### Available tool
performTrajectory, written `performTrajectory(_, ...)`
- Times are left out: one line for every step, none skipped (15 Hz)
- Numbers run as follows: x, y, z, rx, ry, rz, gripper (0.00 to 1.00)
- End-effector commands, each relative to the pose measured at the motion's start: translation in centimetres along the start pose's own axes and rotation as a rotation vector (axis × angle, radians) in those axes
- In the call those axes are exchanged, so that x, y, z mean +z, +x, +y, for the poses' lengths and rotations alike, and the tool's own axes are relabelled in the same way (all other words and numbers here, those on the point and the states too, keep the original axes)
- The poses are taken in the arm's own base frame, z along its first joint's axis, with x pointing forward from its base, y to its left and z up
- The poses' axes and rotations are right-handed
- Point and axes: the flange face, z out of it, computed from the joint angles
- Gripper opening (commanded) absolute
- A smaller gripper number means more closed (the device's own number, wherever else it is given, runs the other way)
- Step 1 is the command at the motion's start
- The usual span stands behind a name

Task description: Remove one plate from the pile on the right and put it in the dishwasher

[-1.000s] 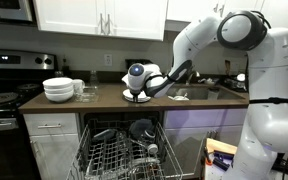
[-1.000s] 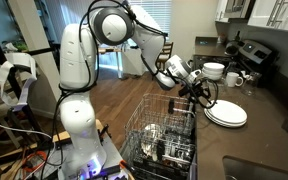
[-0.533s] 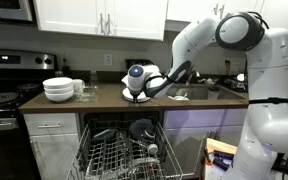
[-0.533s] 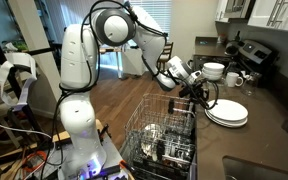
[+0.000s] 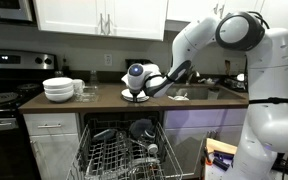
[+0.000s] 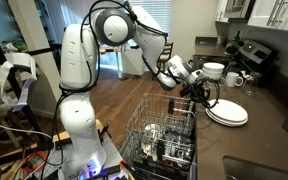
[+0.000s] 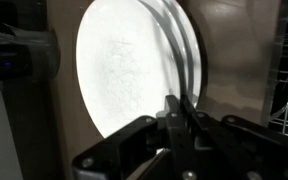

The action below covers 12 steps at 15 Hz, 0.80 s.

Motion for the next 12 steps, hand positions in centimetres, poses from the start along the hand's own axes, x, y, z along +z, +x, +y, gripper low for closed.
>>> performTrajectory(-1.3, 0.3, -0.1, -0.042, 0.001, 0.002, 0.04)
performTrajectory(-1.8, 0.4, -0.2, -0.045, -0.001, 0.008, 0.04)
performTrajectory(-2.1, 0.5, -0.3, -0.047, 0.000, 0.014, 0.04)
performTrajectory(-2.6, 0.6, -0.4, -0.050, -0.003, 0.022, 0.04)
performTrajectory(-3.0, 0.8, -0.5, -0.053, -0.003, 0.028, 0.04)
performTrajectory(-3.5, 0.9, -0.7, -0.055, -0.003, 0.034, 0.04)
performTrajectory(-3.9, 1.1, -0.8, -0.057, -0.004, 0.039, 0.04)
performTrajectory(-4.3, 1.3, -1.0, -0.058, -0.006, 0.043, 0.03)
performTrajectory(-4.6, 1.4, -1.1, -0.060, -0.005, 0.049, 0.03)
performTrajectory(-4.9, 1.5, -1.2, -0.062, -0.007, 0.053, 0.03)
performTrajectory(-5.1, 1.5, -1.3, -0.064, -0.009, 0.054, 0.03)
performTrajectory(-5.0, 1.5, -1.5, -0.066, -0.006, 0.051, 0.03)
